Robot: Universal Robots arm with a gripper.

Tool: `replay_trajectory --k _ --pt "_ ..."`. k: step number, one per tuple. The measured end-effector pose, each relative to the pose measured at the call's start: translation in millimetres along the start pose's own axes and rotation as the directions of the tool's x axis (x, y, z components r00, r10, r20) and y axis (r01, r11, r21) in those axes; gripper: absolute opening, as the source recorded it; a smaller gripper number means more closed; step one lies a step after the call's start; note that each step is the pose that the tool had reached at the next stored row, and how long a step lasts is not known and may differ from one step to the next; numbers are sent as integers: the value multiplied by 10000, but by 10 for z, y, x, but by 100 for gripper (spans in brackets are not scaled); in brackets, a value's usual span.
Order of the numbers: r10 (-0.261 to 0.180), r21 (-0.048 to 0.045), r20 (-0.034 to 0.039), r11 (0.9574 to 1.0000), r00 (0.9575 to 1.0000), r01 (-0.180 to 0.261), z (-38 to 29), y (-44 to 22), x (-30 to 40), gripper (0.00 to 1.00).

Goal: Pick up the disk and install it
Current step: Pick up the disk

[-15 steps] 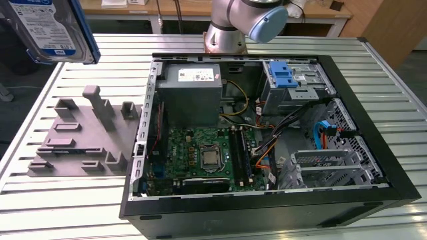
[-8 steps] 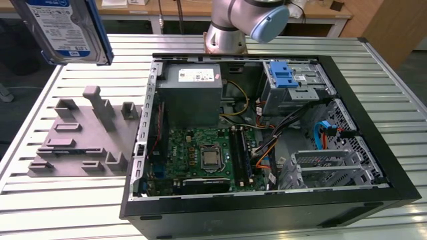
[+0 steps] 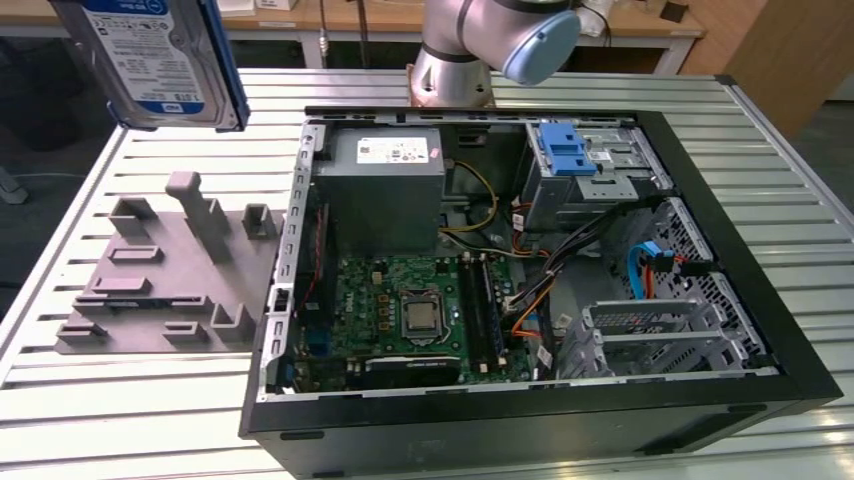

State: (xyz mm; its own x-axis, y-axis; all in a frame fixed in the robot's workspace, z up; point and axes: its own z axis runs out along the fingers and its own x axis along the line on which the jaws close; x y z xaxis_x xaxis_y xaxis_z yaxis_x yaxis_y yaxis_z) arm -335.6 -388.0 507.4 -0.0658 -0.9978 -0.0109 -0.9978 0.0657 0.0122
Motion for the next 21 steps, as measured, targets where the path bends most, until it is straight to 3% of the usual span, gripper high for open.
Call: replay_trajectory --k 10,21 --pt "-1 1 0 10000 10000 1 -2 -154 -9 36" --pt "0 0 0 10000 10000 0 -2 -169 -11 36"
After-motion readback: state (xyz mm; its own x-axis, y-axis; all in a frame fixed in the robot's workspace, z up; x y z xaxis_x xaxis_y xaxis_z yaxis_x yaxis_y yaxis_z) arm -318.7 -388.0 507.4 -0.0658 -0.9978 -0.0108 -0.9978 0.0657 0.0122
